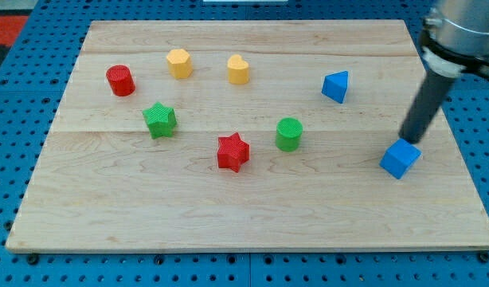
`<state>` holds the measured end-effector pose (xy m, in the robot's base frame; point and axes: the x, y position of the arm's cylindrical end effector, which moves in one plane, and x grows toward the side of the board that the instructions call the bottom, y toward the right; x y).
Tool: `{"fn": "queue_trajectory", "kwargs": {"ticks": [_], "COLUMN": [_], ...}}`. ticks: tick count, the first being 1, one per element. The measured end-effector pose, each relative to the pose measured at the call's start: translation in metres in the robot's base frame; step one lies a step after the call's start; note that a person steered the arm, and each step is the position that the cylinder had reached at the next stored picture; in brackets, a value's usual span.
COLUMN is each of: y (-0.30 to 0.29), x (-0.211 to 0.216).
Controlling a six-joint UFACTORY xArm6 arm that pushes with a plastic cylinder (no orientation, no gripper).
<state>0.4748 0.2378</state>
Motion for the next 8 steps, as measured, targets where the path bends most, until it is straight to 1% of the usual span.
{"fn": "queue_trajectory", "kwargs": {"ticks": [1,2,3,4,5,6,7,8], "y": [-0.029,-0.031,-0.031,-0.087,-0.093,-0.086,0.0,0.01], "x": [0.028,0.02,-0.028,-0.028,0.05,0.012,-0.03,-0.106]}}
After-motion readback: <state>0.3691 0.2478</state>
